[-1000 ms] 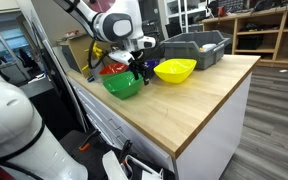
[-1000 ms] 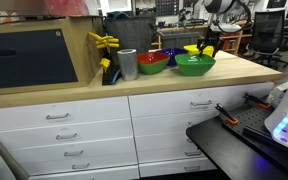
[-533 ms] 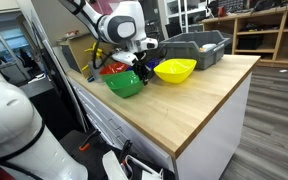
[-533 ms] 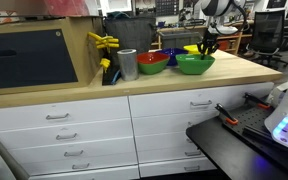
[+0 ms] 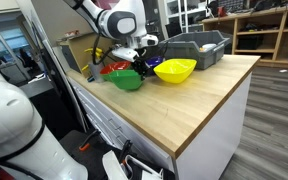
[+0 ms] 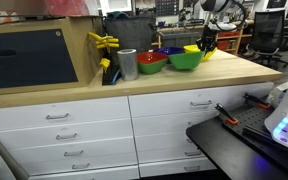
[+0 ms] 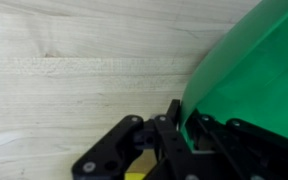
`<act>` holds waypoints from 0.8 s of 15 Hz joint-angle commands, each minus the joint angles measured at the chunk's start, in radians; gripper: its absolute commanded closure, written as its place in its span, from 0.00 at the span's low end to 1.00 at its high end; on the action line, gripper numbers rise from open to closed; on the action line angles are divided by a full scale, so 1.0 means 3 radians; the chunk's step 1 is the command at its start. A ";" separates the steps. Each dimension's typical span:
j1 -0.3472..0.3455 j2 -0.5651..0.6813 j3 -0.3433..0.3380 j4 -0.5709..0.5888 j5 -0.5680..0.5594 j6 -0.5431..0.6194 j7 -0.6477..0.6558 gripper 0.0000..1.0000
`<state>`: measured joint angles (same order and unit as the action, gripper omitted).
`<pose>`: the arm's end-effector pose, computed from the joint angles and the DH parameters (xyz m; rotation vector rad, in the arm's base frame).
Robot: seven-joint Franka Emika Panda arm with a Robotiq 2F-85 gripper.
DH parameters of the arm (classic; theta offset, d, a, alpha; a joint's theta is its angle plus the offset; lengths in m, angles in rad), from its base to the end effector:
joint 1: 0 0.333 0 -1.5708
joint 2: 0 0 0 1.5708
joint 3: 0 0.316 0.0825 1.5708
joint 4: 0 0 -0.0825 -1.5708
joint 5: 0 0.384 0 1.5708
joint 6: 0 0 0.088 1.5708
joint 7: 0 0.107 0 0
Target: Pick up the green bowl on the right and place it in the orange bowl then move the bowls to the right.
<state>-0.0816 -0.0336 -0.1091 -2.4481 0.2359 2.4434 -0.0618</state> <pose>0.4712 -0.0905 0.3151 -2.9526 0.4580 -0.0716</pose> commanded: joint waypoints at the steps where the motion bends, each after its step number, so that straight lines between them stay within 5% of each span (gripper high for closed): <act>1: -0.0006 -0.0173 0.0000 0.0105 0.0119 -0.0471 -0.0191 0.98; 8: -0.0003 -0.0482 -0.0022 0.0469 0.0050 -0.1224 -0.0162 0.98; 12: 0.0031 -0.0557 -0.0011 0.0670 0.0142 -0.1235 -0.0119 0.98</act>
<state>-0.0814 -0.1838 -0.1111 -2.2908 0.2459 2.0948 -0.0978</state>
